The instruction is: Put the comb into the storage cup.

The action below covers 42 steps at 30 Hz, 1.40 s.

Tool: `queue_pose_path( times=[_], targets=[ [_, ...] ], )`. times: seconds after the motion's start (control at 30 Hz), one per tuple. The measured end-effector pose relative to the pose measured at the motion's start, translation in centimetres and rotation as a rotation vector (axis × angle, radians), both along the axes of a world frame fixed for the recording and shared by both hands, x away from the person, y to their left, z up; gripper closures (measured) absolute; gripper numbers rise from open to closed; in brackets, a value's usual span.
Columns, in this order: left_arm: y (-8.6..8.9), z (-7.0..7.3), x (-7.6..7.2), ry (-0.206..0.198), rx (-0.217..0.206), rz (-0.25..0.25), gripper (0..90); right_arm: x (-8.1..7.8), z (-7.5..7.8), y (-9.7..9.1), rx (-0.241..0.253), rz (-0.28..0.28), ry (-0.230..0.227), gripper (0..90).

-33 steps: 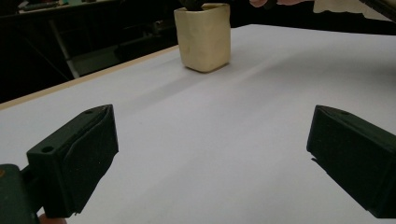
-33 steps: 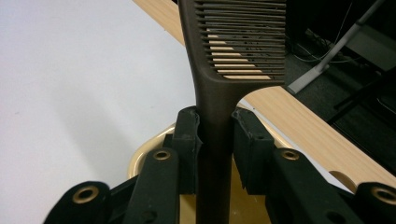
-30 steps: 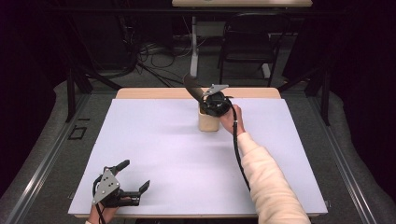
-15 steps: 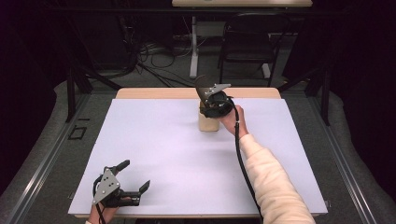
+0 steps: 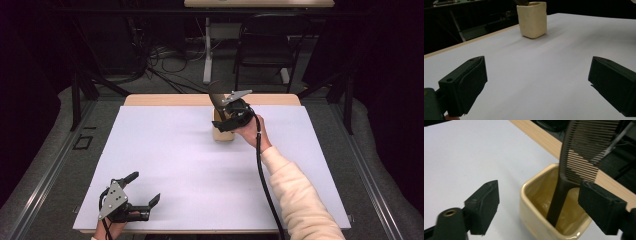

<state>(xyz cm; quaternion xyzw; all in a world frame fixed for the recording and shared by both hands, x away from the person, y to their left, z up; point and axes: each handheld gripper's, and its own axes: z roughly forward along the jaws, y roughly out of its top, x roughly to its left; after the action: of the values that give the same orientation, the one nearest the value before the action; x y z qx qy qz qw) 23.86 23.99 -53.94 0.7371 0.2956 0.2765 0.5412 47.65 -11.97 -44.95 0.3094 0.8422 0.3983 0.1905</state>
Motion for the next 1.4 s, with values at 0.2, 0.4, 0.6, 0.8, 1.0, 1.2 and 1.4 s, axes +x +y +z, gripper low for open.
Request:
queue_pose_path(
  times=[0.2, 0.4, 0.6, 0.8, 1.0, 1.2, 1.4],
  targets=[
    [-0.1, 0.0, 0.0, 0.0, 0.001, -0.002, 2.0, -1.0, 0.2, -0.4, -0.004, 0.039, 0.022, 9.2],
    [-0.1, 0.0, 0.0, 0.001, 0.003, -0.005, 1.9, -2.3, 0.2, -1.0, -0.019, 0.064, 0.038, 2.7],
    [-0.1, 0.0, 0.0, 0.003, 0.005, -0.003, 1.7, -3.8, 0.4, -1.6, -0.028, 0.084, 0.026, 0.0],
    [-0.1, 0.0, 0.0, 0.004, 0.004, -0.003, 1.4, -5.3, 0.1, -2.4, -0.022, 0.11, 0.031, 0.0],
    [-0.1, 0.0, 0.0, 0.004, 0.007, -0.001, 1.4, -6.7, -0.3, -3.3, -0.032, 0.115, 0.021, 0.0],
    [-0.1, 0.0, 0.0, 0.003, 0.006, -0.001, 1.4, -8.2, -1.0, -4.2, -0.015, 0.114, 0.026, 0.0],
    [-0.1, 0.0, 0.0, 0.003, 0.007, 0.0, 1.4, -9.6, -1.6, -4.9, -0.036, 0.12, 0.021, 0.0]
  ],
)
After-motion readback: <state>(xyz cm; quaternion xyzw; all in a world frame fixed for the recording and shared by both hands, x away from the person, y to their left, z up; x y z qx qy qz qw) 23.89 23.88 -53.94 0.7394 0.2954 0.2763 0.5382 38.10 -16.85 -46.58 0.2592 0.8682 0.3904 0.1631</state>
